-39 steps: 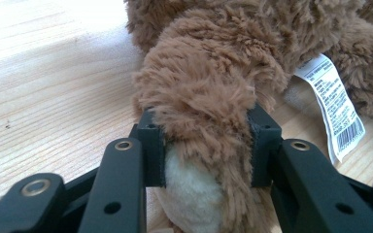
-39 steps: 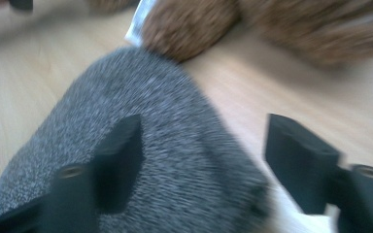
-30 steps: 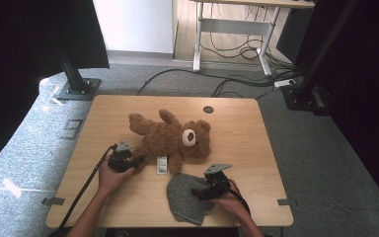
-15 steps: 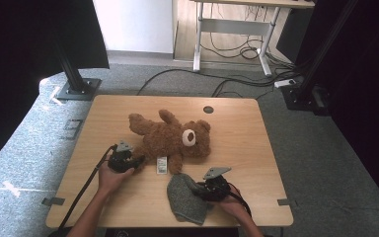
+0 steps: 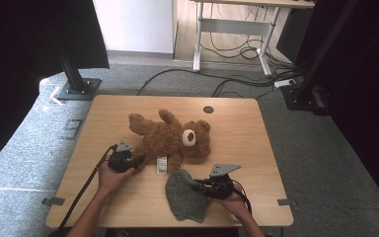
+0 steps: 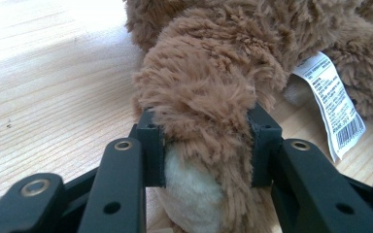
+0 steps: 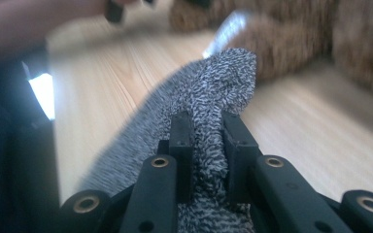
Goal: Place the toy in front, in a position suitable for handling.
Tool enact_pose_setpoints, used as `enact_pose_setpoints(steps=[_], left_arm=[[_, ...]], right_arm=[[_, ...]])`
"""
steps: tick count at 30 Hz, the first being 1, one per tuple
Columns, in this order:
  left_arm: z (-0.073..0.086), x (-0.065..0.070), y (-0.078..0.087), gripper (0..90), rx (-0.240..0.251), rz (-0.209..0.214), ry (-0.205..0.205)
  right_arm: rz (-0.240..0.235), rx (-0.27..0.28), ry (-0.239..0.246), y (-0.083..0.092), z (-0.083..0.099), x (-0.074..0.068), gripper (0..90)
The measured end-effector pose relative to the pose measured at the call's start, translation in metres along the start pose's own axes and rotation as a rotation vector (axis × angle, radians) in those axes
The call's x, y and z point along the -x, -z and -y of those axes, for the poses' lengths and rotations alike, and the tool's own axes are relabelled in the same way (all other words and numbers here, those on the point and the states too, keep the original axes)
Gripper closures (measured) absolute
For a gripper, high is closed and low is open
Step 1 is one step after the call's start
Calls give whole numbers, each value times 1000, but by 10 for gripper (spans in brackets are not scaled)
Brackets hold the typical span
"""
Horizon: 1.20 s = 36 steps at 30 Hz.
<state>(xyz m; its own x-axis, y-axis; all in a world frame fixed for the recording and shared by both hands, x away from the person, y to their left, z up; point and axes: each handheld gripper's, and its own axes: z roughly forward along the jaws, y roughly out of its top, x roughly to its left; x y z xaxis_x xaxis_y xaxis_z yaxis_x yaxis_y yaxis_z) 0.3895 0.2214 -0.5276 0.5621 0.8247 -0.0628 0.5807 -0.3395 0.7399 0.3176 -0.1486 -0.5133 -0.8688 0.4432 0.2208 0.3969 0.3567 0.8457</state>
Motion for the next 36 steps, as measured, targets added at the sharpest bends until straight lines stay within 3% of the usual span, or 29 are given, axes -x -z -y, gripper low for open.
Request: enact_pose_setpoints(steps=[1, 2, 3, 4, 12, 16, 22, 36], left_arm=[[0, 0, 0, 596, 0, 0, 0], [0, 0, 0, 596, 0, -1, -1], [0, 0, 0, 596, 0, -1, -1], [0, 0, 0, 596, 0, 0, -1], [0, 0, 0, 595, 0, 0, -2], [0, 0, 0, 596, 0, 1, -3], [0, 0, 0, 596, 0, 1, -5], [0, 0, -1, 595, 0, 2, -5]], right_arm=[[-6, 21, 1, 2, -2, -1, 776], [-15, 76, 11, 9, -10, -2, 777], [-15, 76, 11, 9, -10, -2, 777], [-2, 113, 30, 14, -18, -4, 777], [37, 197, 77, 14, -46, 1, 777], [63, 205, 89, 3, -62, 7, 777], [80, 217, 63, -13, -77, 22, 777], [99, 234, 65, -34, -100, 34, 776]])
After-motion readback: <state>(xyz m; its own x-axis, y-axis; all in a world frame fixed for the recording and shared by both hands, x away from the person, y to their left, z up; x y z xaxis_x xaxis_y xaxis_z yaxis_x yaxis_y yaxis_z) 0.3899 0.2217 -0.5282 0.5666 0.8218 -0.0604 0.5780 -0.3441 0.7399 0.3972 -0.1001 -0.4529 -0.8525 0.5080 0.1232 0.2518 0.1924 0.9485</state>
